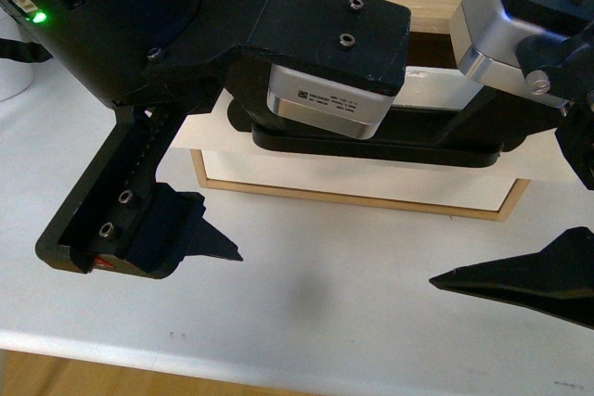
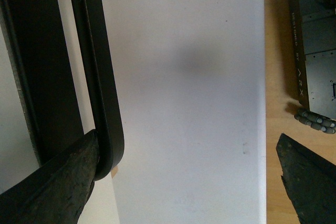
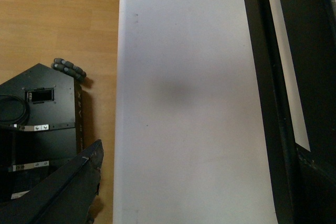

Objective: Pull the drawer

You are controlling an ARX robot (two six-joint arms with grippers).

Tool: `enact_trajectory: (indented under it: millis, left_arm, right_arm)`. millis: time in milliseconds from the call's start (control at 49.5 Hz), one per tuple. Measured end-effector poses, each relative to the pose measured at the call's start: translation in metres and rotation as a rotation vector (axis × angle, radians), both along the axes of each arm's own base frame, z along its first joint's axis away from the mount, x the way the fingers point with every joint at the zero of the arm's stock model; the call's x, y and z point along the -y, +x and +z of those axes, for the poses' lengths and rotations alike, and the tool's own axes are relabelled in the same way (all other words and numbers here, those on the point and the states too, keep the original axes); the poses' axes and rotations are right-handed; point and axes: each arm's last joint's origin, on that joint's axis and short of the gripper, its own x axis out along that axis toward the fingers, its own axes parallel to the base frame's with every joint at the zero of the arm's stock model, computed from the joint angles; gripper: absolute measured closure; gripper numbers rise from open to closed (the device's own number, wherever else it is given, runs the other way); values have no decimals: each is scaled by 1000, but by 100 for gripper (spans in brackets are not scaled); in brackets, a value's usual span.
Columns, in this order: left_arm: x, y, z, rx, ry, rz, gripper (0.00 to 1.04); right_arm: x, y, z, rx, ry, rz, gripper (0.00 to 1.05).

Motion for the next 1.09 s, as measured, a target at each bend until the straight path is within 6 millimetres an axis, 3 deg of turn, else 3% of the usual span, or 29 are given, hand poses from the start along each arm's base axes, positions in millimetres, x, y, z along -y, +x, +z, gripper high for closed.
enact_trajectory:
  millis: [242, 465, 848, 1091]
  left_arm:
    - [0, -5, -3, 65, -33, 6, 6]
    - [-3, -13, -6, 177, -74, 56, 6]
    - [-18, -45, 36, 468, -306, 198, 6]
    - [-41, -72, 52, 653, -498, 412, 6]
  right_arm:
    - [0, -3, 0, 45, 30, -17, 9]
    - [9, -22, 12, 126, 120, -62, 9]
    - [28, -55, 48, 360, 262, -222, 9]
    - [43, -80, 54, 522, 386, -411, 9]
